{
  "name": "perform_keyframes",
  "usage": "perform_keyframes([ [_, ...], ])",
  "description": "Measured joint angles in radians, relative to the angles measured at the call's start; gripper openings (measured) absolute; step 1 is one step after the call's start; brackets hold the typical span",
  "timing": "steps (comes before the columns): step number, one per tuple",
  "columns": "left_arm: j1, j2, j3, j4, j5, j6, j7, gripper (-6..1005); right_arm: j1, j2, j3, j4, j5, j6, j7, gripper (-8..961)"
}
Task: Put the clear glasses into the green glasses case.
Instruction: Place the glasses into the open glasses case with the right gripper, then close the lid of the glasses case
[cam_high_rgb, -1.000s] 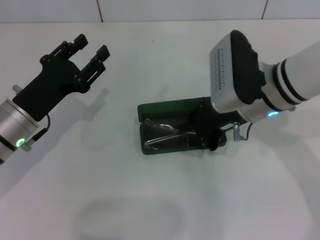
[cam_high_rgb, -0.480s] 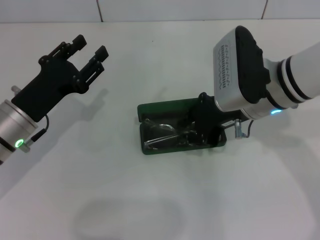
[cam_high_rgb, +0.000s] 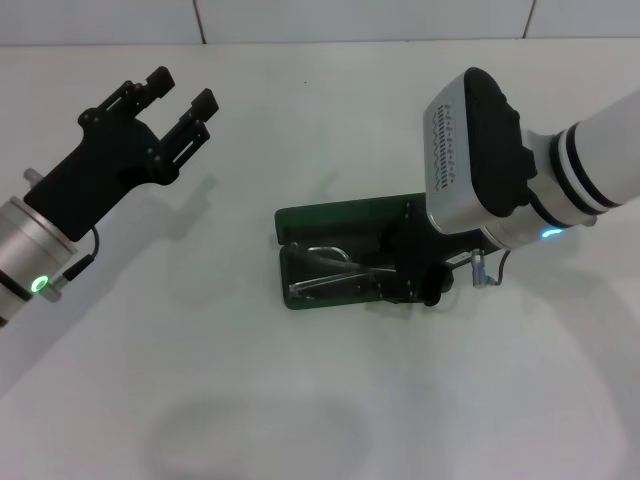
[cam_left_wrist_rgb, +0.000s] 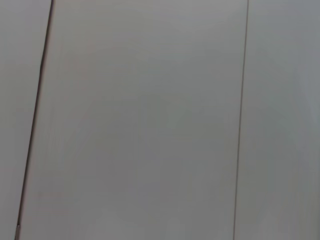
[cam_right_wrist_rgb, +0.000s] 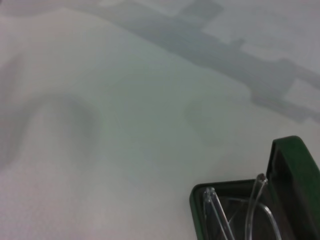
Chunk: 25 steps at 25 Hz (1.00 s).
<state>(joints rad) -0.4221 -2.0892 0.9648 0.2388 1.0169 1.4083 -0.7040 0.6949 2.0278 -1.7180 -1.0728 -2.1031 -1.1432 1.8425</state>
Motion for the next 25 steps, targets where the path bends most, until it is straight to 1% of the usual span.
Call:
perform_keyframes([
  [6,-0.003,0.0,0.0,-0.001,0.0,0.0,0.0,604,0.012,0.0,-0.003,0.018,0.008,0.007,0.0,359],
  [9,0.002,0.0,0.0,0.0,0.0,0.0,0.001,604,-0.016,-0.003,0.012,-0.033,0.009,-0.008,0.0,361],
  [13,0.01,0.001,-0.004,0.001,0.0,0.0,0.001,605,-0.171,-0.008,0.089,-0.236,0.022,-0.039,-0.028,364],
  [15,0.012,0.001,-0.004,0.002,0.0,0.0,0.001,605,-0.249,-0.008,0.122,-0.295,0.067,-0.046,-0.077,365],
  [17,0.017,0.001,-0.004,0.002,-0.005,0.001,0.001,606,-0.324,-0.008,0.152,-0.308,0.176,-0.044,-0.166,367],
  [19,0.022,0.0,-0.004,0.002,-0.008,0.003,0.001,606,-0.382,-0.008,0.18,-0.278,0.308,-0.04,-0.284,368],
  [20,0.024,0.0,-0.004,0.002,-0.009,0.003,0.001,606,-0.414,-0.008,0.202,-0.239,0.405,-0.04,-0.373,369],
  [21,0.025,0.0,-0.004,0.002,-0.009,0.003,0.001,606,-0.436,-0.008,0.229,-0.181,0.518,-0.05,-0.465,370],
  [23,0.026,0.0,-0.004,0.0,-0.009,0.001,0.002,606,-0.452,-0.008,0.273,-0.075,0.689,-0.082,-0.597,371],
  [25,0.025,0.0,-0.003,-0.002,-0.008,0.001,0.0,606,-0.443,-0.009,0.35,0.104,0.89,-0.16,-0.751,372],
])
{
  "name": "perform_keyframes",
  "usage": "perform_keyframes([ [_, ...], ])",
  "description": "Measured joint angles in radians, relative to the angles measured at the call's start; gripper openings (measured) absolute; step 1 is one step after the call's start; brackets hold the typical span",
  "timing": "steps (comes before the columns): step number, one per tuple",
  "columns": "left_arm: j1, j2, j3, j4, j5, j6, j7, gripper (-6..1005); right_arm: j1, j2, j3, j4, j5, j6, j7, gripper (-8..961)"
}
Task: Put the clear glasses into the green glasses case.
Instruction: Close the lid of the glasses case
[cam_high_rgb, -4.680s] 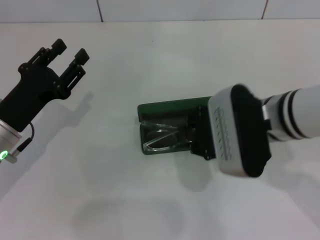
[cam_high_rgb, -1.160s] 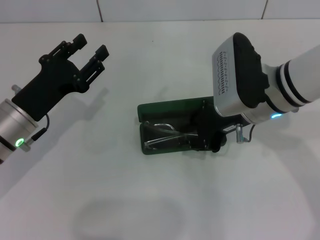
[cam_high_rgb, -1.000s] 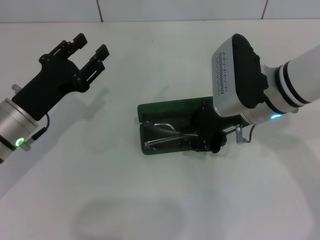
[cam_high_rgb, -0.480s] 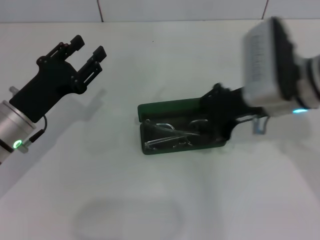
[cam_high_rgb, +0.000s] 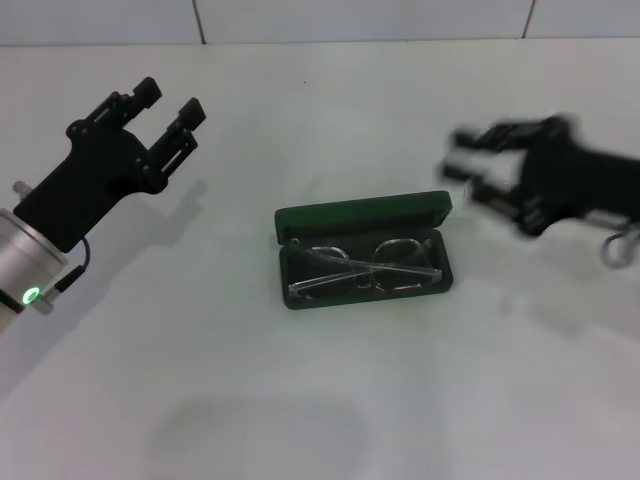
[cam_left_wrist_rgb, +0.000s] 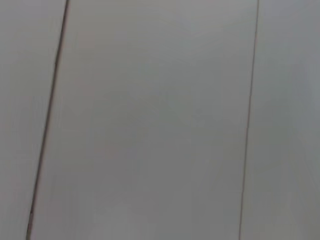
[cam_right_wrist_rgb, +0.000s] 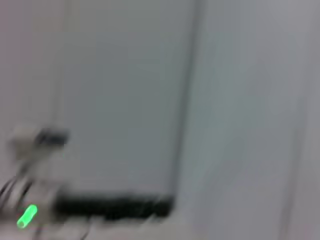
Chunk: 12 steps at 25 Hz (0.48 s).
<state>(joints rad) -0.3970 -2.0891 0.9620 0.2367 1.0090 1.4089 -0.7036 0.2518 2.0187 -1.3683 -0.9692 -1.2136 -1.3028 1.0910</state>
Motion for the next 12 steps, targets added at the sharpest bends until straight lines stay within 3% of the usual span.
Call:
perform_keyframes([
  [3,-0.017,0.0,0.018,-0.011,0.006,-0.001,-0.008,607,0.054,-0.001,0.136,0.3,0.184,-0.145,-0.165,374],
  [6,-0.042,0.0,0.067,-0.017,0.008,-0.024,-0.056,607,0.104,0.001,0.276,0.535,0.258,-0.251,-0.3,377],
  [8,-0.07,0.0,0.111,-0.015,0.009,-0.069,-0.106,607,0.114,0.005,0.336,0.627,0.306,-0.261,-0.354,378],
  [12,-0.152,0.003,0.229,-0.009,0.013,-0.198,-0.216,608,0.114,0.007,0.352,0.697,0.389,-0.272,-0.418,519],
])
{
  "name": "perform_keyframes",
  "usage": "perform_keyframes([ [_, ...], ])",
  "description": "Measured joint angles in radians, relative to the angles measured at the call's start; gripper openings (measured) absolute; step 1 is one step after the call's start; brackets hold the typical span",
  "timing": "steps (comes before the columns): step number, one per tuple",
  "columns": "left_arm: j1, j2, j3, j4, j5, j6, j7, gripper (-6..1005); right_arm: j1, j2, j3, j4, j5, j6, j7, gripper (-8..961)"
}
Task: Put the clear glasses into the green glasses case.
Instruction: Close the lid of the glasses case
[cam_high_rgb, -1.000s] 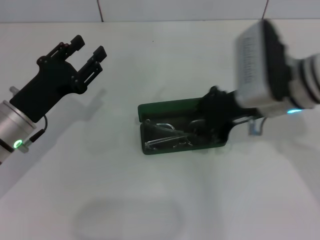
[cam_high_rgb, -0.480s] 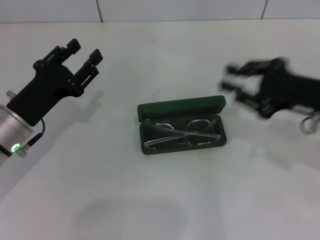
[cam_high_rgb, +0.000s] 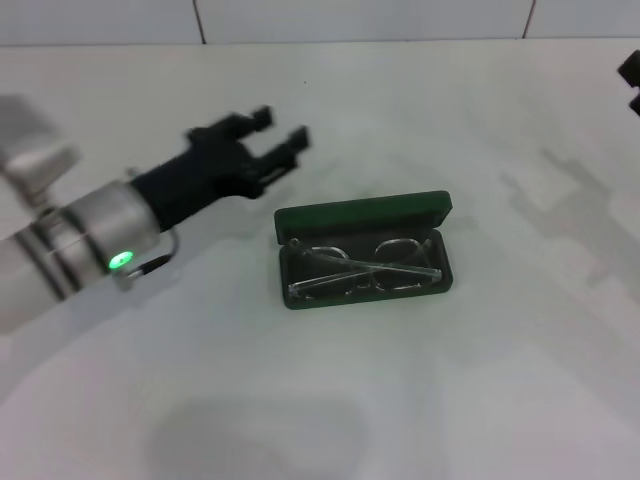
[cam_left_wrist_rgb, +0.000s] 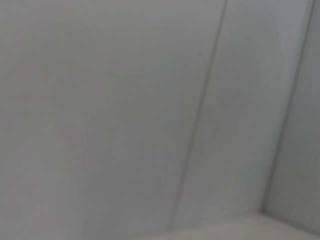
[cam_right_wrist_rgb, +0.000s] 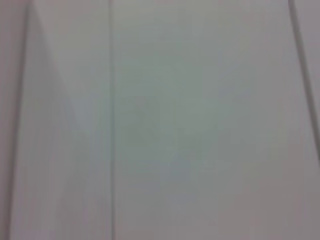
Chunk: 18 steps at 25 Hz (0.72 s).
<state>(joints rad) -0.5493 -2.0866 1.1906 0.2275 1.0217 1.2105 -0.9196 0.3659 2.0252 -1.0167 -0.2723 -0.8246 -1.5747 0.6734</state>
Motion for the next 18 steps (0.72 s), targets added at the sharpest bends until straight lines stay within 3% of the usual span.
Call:
perform_keyframes([
  [5,-0.13,0.0,0.113,0.001,0.114,-0.183,-0.206,608,-0.004,0.001,-0.002,0.011,0.013,0.0,-0.011,636],
  [8,-0.166,-0.005,0.126,0.011,0.194,-0.211,-0.275,608,0.003,0.001,-0.006,0.027,0.013,0.003,-0.01,667],
  [14,-0.144,-0.005,0.184,0.068,0.227,-0.19,-0.3,609,0.005,0.001,-0.006,0.038,0.01,0.008,-0.012,668],
  [18,-0.077,-0.003,0.273,0.15,0.232,-0.18,-0.29,609,0.007,0.001,-0.006,0.051,0.011,0.008,-0.013,668],
])
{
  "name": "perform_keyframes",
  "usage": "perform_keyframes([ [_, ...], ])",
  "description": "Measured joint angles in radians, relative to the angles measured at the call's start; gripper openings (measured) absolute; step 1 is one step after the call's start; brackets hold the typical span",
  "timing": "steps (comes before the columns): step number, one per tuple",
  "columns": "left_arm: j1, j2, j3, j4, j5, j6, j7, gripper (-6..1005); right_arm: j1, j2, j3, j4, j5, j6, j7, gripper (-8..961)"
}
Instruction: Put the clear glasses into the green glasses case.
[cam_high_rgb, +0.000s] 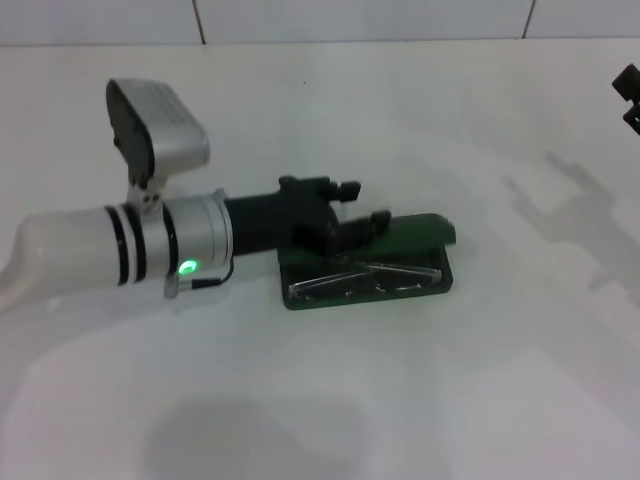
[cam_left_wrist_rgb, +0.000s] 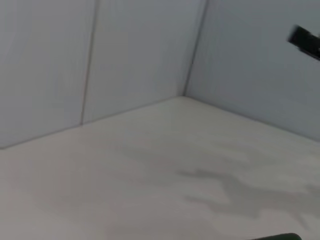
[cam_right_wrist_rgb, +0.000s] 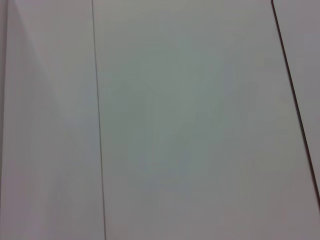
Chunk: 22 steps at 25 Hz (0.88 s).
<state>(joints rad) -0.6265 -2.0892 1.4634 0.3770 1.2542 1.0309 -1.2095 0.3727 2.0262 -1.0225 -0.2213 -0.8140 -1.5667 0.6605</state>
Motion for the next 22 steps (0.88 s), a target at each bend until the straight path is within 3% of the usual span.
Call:
perform_keyframes([
  [6,0.096,-0.002,0.045,0.103,0.036,0.007,0.018,610,0.002,0.0,0.001,0.003,0.002,0.0,-0.001,668],
  [13,0.112,0.0,0.042,0.105,0.036,0.044,0.036,611,0.013,0.0,-0.003,0.004,-0.006,0.001,0.0,668],
  [16,0.124,0.002,0.007,0.109,0.011,0.121,0.069,611,0.019,-0.006,-0.077,-0.007,-0.01,0.001,0.003,668],
  [18,0.139,0.004,-0.037,0.109,0.003,0.198,0.1,611,0.032,-0.018,-0.181,-0.029,-0.019,0.001,0.015,668],
  [20,0.156,0.011,-0.084,0.109,0.007,0.295,0.129,611,0.053,-0.043,-0.288,-0.061,-0.068,0.001,0.054,668],
  [22,0.166,0.034,-0.107,0.106,0.014,0.405,0.14,612,0.081,-0.067,-0.347,-0.086,-0.151,-0.006,0.112,668],
])
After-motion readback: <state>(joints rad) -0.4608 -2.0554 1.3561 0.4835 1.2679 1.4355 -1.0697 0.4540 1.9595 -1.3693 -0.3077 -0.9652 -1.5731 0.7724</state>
